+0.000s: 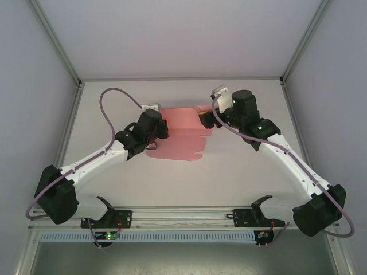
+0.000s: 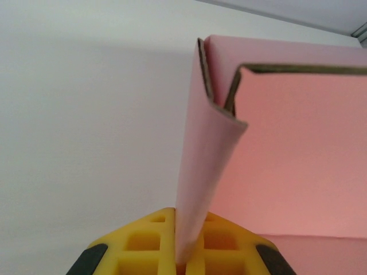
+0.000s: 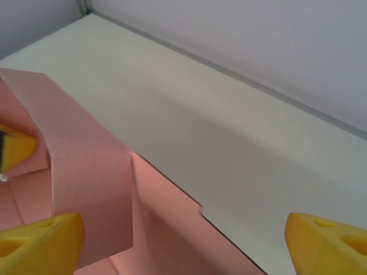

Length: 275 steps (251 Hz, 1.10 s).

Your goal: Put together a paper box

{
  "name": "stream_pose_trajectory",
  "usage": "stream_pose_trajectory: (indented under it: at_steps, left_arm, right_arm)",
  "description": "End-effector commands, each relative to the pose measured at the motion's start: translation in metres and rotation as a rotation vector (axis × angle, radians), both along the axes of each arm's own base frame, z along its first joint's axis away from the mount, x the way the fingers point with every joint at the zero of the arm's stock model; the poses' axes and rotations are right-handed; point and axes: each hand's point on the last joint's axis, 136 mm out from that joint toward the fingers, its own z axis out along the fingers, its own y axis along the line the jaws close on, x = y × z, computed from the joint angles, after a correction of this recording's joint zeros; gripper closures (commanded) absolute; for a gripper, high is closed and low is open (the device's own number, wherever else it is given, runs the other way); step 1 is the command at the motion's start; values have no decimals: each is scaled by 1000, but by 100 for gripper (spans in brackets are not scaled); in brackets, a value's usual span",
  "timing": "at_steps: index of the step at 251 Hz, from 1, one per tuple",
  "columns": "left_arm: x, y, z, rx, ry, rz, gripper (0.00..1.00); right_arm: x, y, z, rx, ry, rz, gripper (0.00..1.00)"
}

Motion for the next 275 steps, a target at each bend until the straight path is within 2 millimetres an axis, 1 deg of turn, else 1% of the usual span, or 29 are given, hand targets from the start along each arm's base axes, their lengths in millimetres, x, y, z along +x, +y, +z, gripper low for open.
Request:
stream_pose_trajectory:
  at_steps: [1,32,47,48,51,63,77,85,100,117,141,153,168,184,185,202,216,230,251,275]
  left_arm:
    - [2,-16,24,-71,-82,-69,100]
    - [0,-22,21,-84,-66,-96,100]
    - [-1,-26,18,-97,-60,-111,100]
    - [-1,-27,18,-98,-60,-112,100]
    - [-1,-27,18,-101,-60,-114,100]
    - [-1,-29,16,-111,-58,-113,100]
    - [1,-27,15,-109,-62,-99,100]
    - [2,-23,15,-101,-68,-79,100]
    - [5,-16,14,-70,-97,-55,100]
    - [10,-7,15,-44,-148,-20,100]
    - [15,-2,20,-42,-220,-18,100]
    - [18,1,19,-58,-223,-24,100]
    - [23,9,16,-97,-206,-2,100]
    - [27,16,12,-140,-176,-3,100]
    - [28,16,12,-141,-175,-3,100]
    - [31,23,11,-159,-165,13,100]
    - [33,28,11,-161,-158,22,100]
    - [31,27,16,-168,-165,2,100]
    - [27,26,21,-168,-180,-25,100]
    - [23,25,22,-168,-176,-42,100]
  right_arm:
    - [-5,31,-4,93,25,137,10]
    - [3,50,1,158,-3,155,9]
    - [10,53,5,174,-31,123,9]
    - [10,54,10,179,-42,124,9]
    - [11,55,6,177,-42,120,9]
    - [15,56,7,181,-64,92,6]
    - [17,54,7,159,-81,66,5]
    - [17,50,6,141,-84,51,4]
    - [16,36,5,103,-87,-5,2]
    - [9,18,7,81,-98,-59,2]
    - [-9,-11,7,82,-91,-135,2]
    - [-19,-25,1,91,-64,-167,2]
    - [-33,-38,-10,99,-14,-182,2]
    - [-50,-44,-25,102,43,-159,2]
    - [-51,-44,-25,103,46,-158,1]
    - [-67,-48,-38,99,81,-134,2]
    - [-75,-49,-49,90,104,-122,2]
    - [-77,-54,-56,85,112,-137,2]
    - [-73,-59,-59,94,110,-161,2]
    - [-66,-53,-56,131,103,-135,2]
